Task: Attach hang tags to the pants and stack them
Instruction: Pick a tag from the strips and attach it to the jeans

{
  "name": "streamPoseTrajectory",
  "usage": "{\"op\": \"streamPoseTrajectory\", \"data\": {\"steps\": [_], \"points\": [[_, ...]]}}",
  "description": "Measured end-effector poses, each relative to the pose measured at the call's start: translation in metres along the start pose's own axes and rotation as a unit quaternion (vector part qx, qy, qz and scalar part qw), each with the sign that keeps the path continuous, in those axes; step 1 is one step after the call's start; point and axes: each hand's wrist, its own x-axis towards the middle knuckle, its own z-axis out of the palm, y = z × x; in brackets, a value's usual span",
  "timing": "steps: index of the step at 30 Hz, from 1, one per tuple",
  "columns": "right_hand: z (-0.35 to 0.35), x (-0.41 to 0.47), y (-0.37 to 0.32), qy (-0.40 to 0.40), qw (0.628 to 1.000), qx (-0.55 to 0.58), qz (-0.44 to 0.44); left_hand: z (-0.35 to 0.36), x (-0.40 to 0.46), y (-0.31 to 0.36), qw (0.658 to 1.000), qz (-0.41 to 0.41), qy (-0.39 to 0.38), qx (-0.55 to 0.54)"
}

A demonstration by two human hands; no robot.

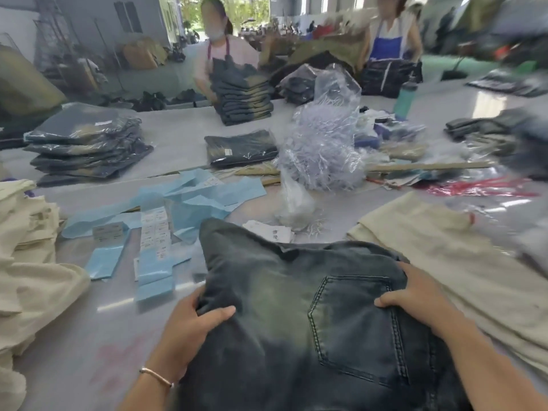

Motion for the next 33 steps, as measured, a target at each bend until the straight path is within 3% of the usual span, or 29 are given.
{"op": "streamPoseTrajectory", "data": {"steps": [7,12,18,20,23,24,26,27,29,31,33], "points": [[-0.192,-0.062,0.067,0.231,0.972,0.037,0.008,0.173,0.034,0.112,0.98,0.118,-0.159,0.007],[-0.277,-0.084,0.125,0.327,0.939,0.079,0.073,0.307,0.07,0.147,0.956,0.177,-0.226,0.053],[-0.29,-0.054,0.182,0.331,0.912,0.203,0.131,0.422,0.137,0.157,0.902,0.278,-0.222,0.244],[-0.28,-0.032,0.193,0.31,0.901,0.265,0.148,0.45,0.168,0.16,0.868,0.299,-0.228,0.322],[-0.26,0.003,0.206,0.278,0.883,0.337,0.172,0.481,0.208,0.153,0.793,0.34,-0.16,0.479],[-0.253,0.013,0.211,0.278,0.895,0.291,0.191,0.487,0.218,0.144,0.759,0.339,-0.134,0.539],[-0.239,0.028,0.223,0.251,0.933,0.054,0.253,0.493,0.226,0.116,0.69,0.3,-0.099,0.651],[-0.23,0.03,0.227,0.233,0.933,-0.063,0.266,0.496,0.226,0.098,0.663,0.275,-0.106,0.689],[-0.211,0.033,0.233,0.187,0.93,-0.216,0.231,0.5,0.22,0.05,0.644,0.218,-0.195,0.707],[-0.191,0.035,0.238,0.121,0.929,-0.301,0.179,0.497,0.205,0.001,0.634,0.166,-0.297,0.694],[-0.184,0.036,0.24,0.064,0.918,-0.346,0.181,0.488,0.197,-0.028,0.638,0.162,-0.308,0.687]]}}
